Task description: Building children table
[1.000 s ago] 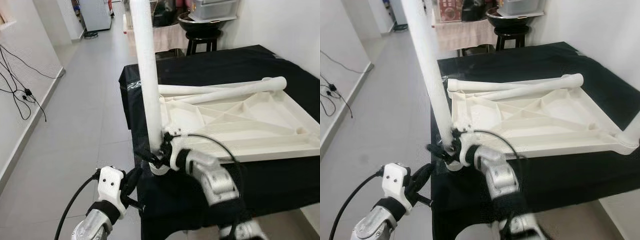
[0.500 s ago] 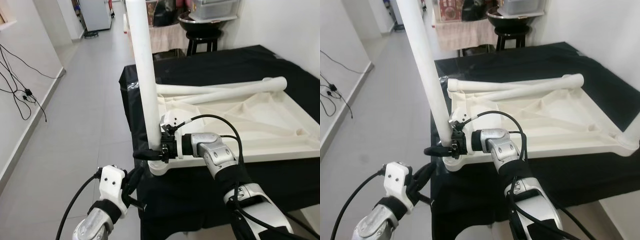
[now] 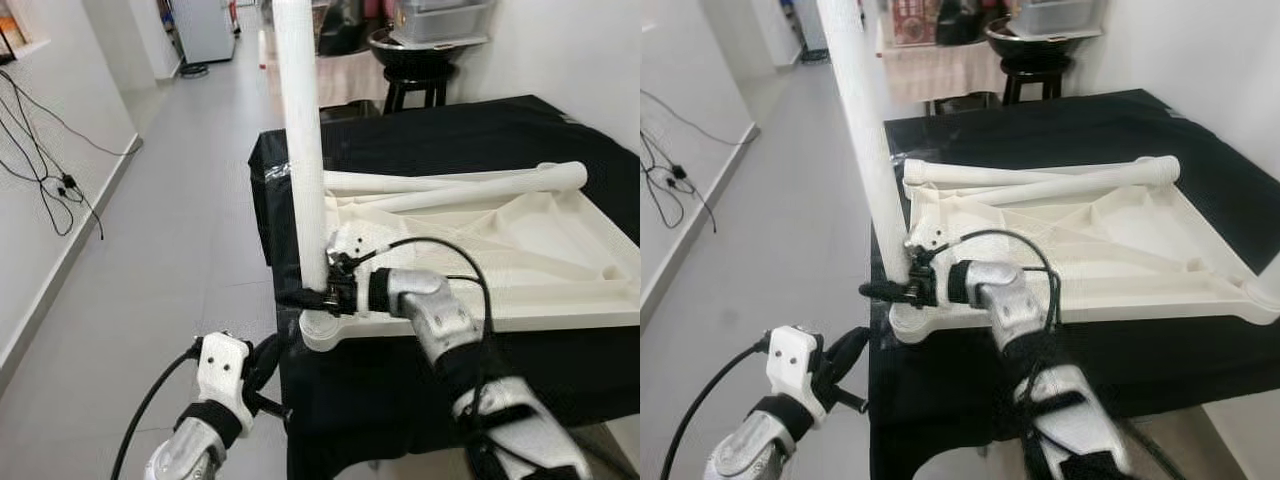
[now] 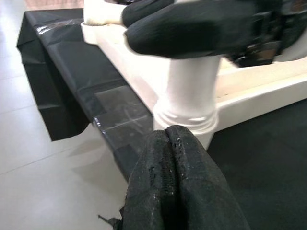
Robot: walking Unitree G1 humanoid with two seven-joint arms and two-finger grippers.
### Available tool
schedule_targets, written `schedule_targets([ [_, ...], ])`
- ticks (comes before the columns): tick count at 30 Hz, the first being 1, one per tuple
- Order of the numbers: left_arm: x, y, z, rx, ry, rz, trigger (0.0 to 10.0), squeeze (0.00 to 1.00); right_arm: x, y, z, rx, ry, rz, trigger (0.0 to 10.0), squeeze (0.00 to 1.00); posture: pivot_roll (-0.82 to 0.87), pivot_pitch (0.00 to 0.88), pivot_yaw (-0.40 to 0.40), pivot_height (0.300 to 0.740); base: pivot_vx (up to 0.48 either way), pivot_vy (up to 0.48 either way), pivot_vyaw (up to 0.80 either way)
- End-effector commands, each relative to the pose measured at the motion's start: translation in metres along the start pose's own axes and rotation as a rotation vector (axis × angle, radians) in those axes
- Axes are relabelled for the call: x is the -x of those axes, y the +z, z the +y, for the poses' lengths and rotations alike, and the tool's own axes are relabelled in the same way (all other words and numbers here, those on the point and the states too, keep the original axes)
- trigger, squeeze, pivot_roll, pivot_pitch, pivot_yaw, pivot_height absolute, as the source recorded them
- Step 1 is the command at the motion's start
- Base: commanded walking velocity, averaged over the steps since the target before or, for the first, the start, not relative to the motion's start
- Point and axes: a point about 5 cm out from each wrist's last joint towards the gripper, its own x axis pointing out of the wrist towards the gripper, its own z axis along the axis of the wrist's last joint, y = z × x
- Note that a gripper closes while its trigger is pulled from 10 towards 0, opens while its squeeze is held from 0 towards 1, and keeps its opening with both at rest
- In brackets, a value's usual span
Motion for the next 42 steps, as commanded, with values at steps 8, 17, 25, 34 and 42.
schedule_targets([
  [8,0.002,-0.002,0.003,0.007,-0.011,0.015,10.0,0.00,0.004,-0.035,0.028,-0.091,-0.492,0.089,0.0,0.00,0.01,0.044,0.034,0.740,0.000,0.000,0.00],
  [17,0.003,-0.001,0.003,0.004,0.003,0.010,10.0,0.00,0.006,-0.029,0.032,-0.191,-0.513,0.095,10.0,0.00,0.01,0.043,0.041,0.740,0.000,0.000,0.00],
  [25,0.000,-0.001,0.003,0.004,0.003,0.007,10.0,0.00,0.003,0.023,0.025,-0.079,0.087,-0.137,10.0,1.00,0.01,0.038,0.042,0.740,0.000,0.000,0.00],
  [34,-0.001,-0.002,0.004,0.007,0.001,0.008,10.0,0.00,0.001,0.017,0.021,-0.010,0.397,-0.023,10.0,0.00,0.02,0.026,0.039,0.740,0.000,0.000,0.00],
  [42,-0.003,-0.002,0.003,0.008,0.001,0.009,10.0,0.00,-0.010,0.016,0.007,-0.090,0.433,0.002,0.0,0.00,0.03,0.024,0.032,0.740,0.000,0.000,0.00],
])
